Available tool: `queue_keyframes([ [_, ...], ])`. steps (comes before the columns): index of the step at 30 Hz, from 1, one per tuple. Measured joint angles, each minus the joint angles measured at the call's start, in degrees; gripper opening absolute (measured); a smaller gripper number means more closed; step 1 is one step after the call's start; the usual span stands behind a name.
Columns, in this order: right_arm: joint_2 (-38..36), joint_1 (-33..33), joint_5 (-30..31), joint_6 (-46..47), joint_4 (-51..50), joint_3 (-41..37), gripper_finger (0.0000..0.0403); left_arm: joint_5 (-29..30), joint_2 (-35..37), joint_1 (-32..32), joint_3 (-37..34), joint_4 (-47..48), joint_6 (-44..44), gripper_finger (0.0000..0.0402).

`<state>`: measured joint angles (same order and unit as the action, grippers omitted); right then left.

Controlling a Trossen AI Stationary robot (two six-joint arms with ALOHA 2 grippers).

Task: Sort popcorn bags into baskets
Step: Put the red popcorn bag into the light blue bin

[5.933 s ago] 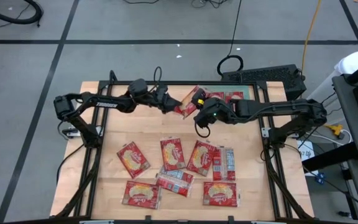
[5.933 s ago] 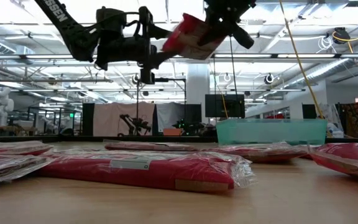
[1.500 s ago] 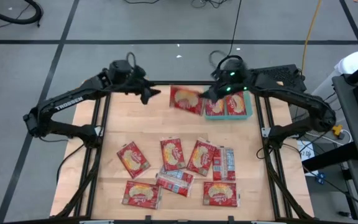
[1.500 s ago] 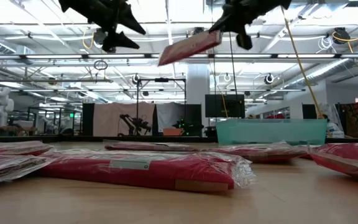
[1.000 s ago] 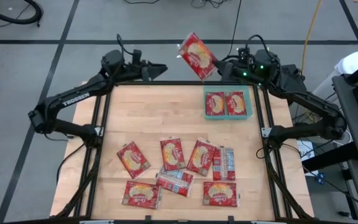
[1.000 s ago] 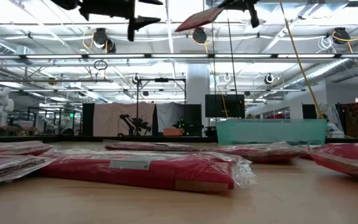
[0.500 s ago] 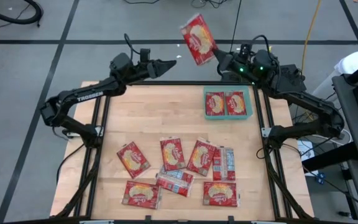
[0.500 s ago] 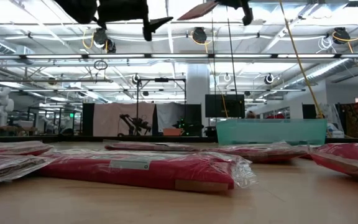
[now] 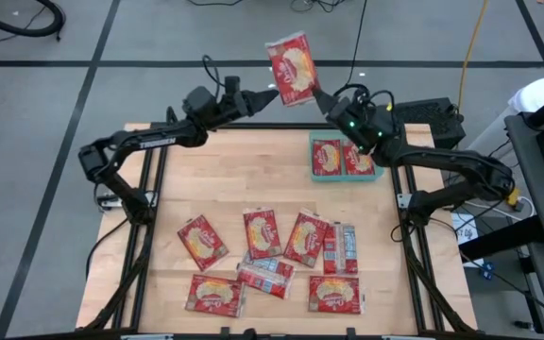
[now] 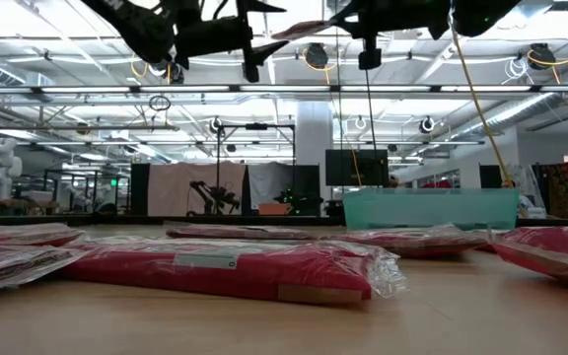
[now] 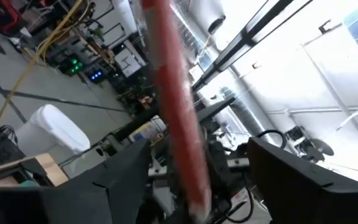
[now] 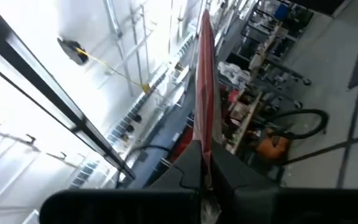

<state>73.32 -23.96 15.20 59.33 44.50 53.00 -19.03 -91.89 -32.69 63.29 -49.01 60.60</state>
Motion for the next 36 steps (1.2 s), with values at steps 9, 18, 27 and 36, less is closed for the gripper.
queue_keyframes([
  [9, 1.92, 0.97, 0.01, -0.64, -1.14, -0.03, 0.0000, 0.54, -1.86, 1.12, 0.02, -0.39, -2.86, 0.0204],
  [18, 1.77, 0.97, -0.06, -3.69, -3.13, -0.01, 0.0001, -1.24, -2.23, 0.77, -0.07, -0.40, -3.68, 0.0022],
  [27, -4.15, -0.05, -3.02, -2.79, -17.09, 0.06, 0.0055, -13.93, -2.19, -5.28, -0.07, -0.45, -2.51, 0.0018],
  [36, -11.13, -3.23, -13.48, 2.50, -35.89, 3.89, 0.0095, -26.32, -2.06, -8.69, -0.04, 4.60, -1.49, 0.0022],
])
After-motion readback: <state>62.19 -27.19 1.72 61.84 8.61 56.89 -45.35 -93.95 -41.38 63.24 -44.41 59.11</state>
